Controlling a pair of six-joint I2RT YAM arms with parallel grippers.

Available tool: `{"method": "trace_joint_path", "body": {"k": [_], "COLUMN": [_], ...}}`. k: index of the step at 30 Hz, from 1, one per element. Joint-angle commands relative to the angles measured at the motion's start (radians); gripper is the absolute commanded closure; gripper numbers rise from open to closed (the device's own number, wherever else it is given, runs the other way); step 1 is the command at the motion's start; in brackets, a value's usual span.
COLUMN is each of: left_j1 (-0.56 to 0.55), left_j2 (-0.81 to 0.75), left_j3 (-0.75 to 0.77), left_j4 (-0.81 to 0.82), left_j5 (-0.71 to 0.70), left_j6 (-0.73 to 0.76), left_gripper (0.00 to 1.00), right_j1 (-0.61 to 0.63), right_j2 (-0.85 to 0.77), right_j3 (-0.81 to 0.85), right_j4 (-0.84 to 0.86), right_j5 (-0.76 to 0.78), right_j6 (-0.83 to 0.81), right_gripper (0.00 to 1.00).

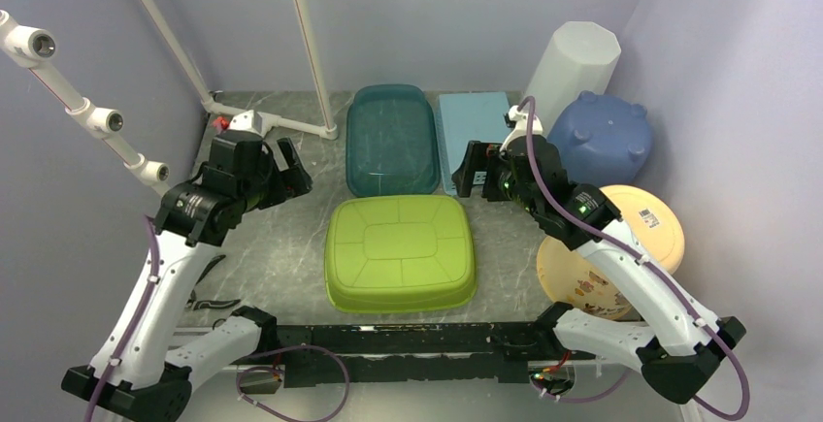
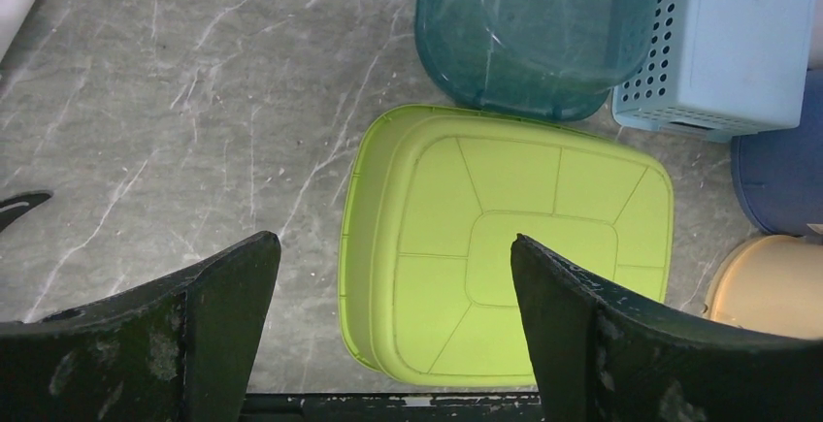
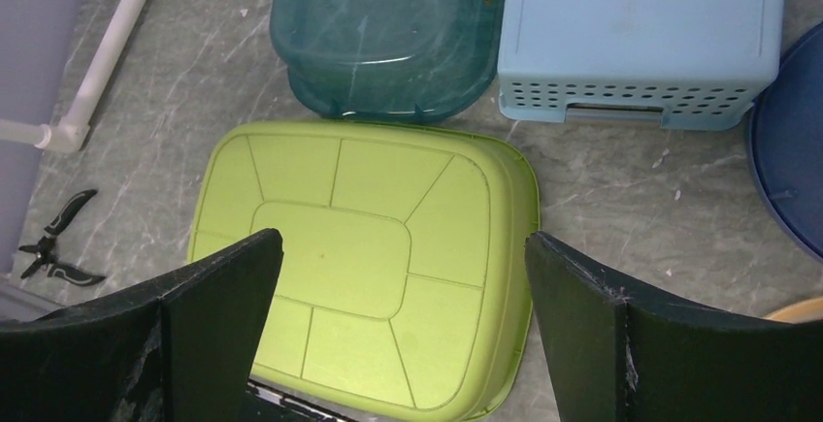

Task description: Turn the large container upside down

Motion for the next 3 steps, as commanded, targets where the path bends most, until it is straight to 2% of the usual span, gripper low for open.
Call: {"method": "trace_joint_path", "body": {"k": [1, 3], "left_j1": [-0.003, -0.002], "left_j2": [-0.039, -0.041], "left_j3": [0.034, 0.034], "left_j4": [0.007, 0.006], "left_j5": [-0.025, -0.026], "left_j6": [0.006, 0.005], "left_gripper": [0.06, 0.06], "right_j1": [0.0, 0.0], "right_j2": [-0.025, -0.028], "right_j3": [0.025, 0.023], "right_j4": [0.029, 0.031], "right_j5": [-0.014, -0.009], "right_j6": [-0.025, -0.02], "right_gripper": [0.0, 0.0]}}
